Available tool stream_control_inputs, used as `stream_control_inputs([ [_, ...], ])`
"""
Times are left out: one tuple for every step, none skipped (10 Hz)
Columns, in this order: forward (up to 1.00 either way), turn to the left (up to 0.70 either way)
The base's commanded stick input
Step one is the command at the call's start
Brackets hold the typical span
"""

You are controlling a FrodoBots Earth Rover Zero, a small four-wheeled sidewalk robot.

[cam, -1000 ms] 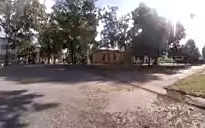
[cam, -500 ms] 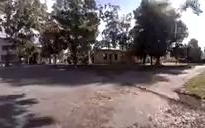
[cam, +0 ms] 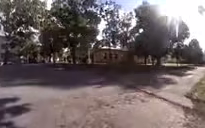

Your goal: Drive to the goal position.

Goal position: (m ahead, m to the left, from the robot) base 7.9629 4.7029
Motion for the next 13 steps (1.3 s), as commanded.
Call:
stream_control_inputs([
  [0.70,-0.35],
  [0.70,-0.35],
  [0.70,-0.35],
  [0.70,-0.35],
  [0.70,-0.35],
  [0.70,-0.35],
  [0.70,-0.35],
  [0.70,-0.27],
  [0.70,0.00],
  [0.70,0.00],
  [0.70,0.00],
  [0.70,0.00],
  [0.70,-0.05],
])
